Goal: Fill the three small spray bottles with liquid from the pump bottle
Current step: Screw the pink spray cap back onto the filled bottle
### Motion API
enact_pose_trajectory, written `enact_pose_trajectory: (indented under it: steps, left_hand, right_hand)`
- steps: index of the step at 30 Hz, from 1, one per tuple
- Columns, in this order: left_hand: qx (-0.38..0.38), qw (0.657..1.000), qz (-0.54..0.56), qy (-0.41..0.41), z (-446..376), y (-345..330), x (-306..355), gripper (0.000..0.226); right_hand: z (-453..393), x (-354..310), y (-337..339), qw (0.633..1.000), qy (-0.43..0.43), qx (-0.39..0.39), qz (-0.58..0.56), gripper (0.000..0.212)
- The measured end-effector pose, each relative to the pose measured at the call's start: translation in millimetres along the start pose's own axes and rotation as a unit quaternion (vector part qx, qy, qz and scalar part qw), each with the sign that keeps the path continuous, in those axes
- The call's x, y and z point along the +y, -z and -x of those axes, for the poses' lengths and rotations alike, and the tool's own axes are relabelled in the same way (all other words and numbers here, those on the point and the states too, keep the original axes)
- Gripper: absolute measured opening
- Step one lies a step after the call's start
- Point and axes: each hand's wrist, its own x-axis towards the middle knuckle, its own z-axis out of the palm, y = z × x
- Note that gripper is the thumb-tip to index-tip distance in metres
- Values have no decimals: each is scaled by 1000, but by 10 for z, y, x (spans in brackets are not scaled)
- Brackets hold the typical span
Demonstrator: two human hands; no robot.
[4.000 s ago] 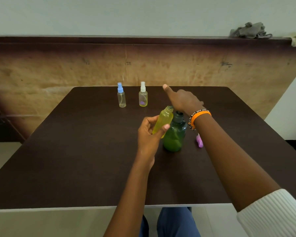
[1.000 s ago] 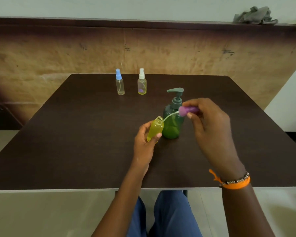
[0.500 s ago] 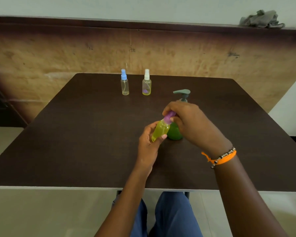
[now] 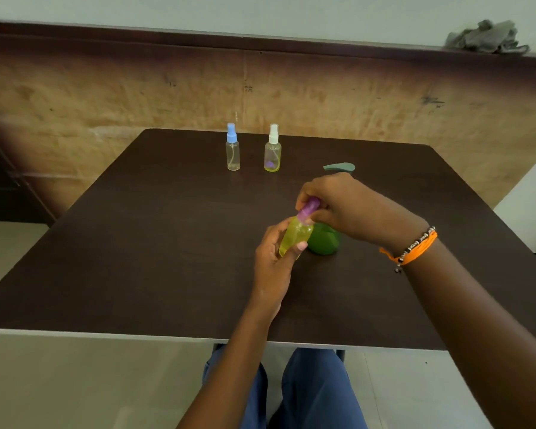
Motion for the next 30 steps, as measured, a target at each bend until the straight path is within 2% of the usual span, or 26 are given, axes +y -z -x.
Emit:
enact_pose_trajectory:
  steps: [4, 8, 10, 13, 15, 19, 23, 25, 28, 30]
  left_hand:
    - [4, 1000, -20, -18, 4, 9, 2, 33]
    - [7, 1000, -11, -24, 2, 8, 5, 33]
    - [-8, 999, -26, -24, 2, -4, 0, 32]
    - [-12, 999, -26, -22, -3, 3, -9, 31]
    - [-6, 999, -25, -27, 0, 10, -2, 31]
    - [15, 998, -44, -51, 8, 3, 15, 31]
    - [39, 995, -66, -62, -11, 25, 5, 31]
    - [32, 996, -65, -58, -10, 17, 8, 31]
    - [22, 996, -63, -62, -1, 12, 17, 31]
    - [16, 997, -52, -54, -3, 22, 24, 31]
  right_hand:
    - [-21, -110, -35, 992, -48, -25, 116, 22]
    - [-6, -172, -65, 977, -83, 23, 193, 51]
    - [4, -138, -26, 983, -80, 28, 163, 53]
    - [9, -80, 39, 997, -3, -7, 74, 24]
    - [-1, -55, 27, 998, 31, -19, 60, 21]
    - [-16, -90, -29, 998, -32, 3, 54, 16]
    - [-17, -190, -124, 977, -97, 53, 180, 40]
    - [-2, -162, -112, 979, -101, 60, 169, 43]
    - [-1, -71, -10, 998, -33, 25, 45, 25]
    - [-17, -40, 21, 999, 28, -19, 34, 21]
